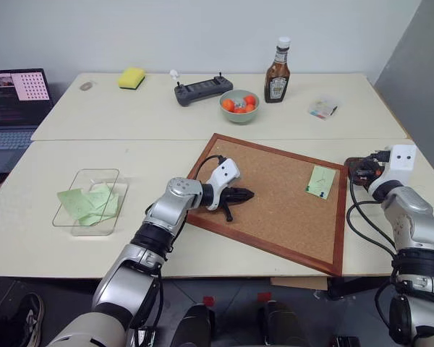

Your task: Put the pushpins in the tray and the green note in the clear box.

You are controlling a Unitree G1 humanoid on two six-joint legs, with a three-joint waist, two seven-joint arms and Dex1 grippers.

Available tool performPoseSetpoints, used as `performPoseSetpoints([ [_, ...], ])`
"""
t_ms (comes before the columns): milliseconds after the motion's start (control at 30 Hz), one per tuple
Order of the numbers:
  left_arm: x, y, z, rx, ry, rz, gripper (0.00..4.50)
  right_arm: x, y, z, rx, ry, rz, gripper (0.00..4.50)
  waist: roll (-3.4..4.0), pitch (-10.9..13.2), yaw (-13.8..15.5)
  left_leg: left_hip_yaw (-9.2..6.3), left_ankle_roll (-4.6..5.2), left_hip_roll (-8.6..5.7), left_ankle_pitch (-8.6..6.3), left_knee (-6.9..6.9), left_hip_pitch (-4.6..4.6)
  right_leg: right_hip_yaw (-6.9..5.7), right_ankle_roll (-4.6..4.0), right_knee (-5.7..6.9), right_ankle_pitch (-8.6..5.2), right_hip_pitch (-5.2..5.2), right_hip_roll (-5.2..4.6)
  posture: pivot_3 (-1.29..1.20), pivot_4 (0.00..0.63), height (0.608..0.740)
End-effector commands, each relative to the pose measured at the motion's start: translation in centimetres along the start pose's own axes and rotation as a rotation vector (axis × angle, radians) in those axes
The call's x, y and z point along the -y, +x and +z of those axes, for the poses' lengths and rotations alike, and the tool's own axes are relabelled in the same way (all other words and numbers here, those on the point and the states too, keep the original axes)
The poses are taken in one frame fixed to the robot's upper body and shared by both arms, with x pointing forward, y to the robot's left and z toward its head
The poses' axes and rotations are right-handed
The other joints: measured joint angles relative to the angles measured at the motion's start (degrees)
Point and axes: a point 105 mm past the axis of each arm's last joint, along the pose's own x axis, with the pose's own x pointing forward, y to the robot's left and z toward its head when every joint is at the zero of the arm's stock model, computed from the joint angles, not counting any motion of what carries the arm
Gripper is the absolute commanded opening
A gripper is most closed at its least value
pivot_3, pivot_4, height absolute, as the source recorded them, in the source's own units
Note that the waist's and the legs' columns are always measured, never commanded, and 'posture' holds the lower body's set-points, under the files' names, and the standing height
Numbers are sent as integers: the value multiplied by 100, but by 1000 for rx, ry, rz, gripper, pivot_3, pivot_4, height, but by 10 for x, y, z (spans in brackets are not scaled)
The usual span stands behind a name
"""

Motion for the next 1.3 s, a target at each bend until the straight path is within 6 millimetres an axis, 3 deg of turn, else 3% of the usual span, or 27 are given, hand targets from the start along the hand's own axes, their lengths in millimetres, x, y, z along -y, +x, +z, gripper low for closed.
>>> performPoseSetpoints([
  [33, 2, 1, -2, -18, 13, 7, 0, 15, 6, 19, 68, 22, -34, 39, 1, 0, -1, 1, 1, -1, 1, 0, 0, 1, 0, 2, 0, 0, 0, 0, 150, 740],
  [167, 3, -1, -4, -20, 11, 8, 0, 15, 12, 20, 72, 21, -33, 39, 2, -1, -5, -1, 1, 2, 1, -3, 1, -2, 0, 2, 0, 0, 1, 0, 150, 740],
  [600, 3, -5, -3, -22, 10, 18, 0, 12, 16, 17, 69, 11, -29, 2446, 2, -1, -23, 0, 1, 2, 1, -5, 0, 1, 0, 0, 0, -2, 0, 0, 150, 740],
  [900, 3, -2, 0, -18, 14, 9, 0, 12, 12, 20, 83, 11, -19, 4441, 2, -1, -23, 0, 1, 2, 1, -4, -1, 0, 0, 0, 0, -2, 0, 0, 150, 740],
  [1100, 3, 0, 1, -17, 16, 2, 0, 8, 6, 27, 109, -1, 7, 4478, 2, -1, -19, -2, 1, 2, 1, -4, -1, 0, 0, 0, 0, -2, 0, 0, 150, 740],
  [1300, 4, 1, 2, -15, 16, -2, 0, -12, -10, 37, 145, -134, 158, 4478, 2, -1, -9, -3, 1, 1, 0, -4, -2, -1, 0, -1, 0, -2, 0, 0, 150, 740],
])
